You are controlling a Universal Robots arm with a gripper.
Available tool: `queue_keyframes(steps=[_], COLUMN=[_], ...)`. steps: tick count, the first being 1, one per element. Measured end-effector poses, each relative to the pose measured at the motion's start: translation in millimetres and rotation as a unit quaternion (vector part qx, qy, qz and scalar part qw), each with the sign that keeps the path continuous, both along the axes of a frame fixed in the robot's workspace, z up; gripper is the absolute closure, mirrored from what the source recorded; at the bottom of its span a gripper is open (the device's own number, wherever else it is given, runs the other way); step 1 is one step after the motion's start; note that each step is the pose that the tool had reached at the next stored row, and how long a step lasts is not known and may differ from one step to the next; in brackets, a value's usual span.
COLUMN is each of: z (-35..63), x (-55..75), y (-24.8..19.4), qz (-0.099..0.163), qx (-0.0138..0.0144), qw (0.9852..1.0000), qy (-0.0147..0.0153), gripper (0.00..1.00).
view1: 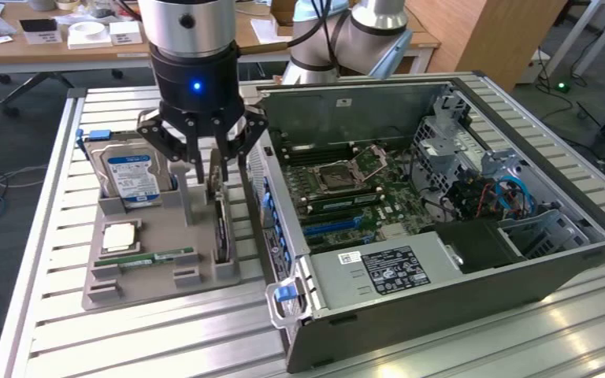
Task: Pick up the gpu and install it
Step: 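Pick up the gpu and move the gpu toward the slot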
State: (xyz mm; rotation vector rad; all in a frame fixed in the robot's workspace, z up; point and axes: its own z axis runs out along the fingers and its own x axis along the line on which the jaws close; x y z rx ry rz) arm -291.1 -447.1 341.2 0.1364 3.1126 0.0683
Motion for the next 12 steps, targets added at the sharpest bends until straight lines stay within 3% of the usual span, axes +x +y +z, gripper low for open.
queue_keyframes(steps=[12], z=[-13.1], x=[0.0], y=[0.0], qz=[0.0], qx=[0.0], qw=[1.0], qy=[0.0], gripper=[0.64])
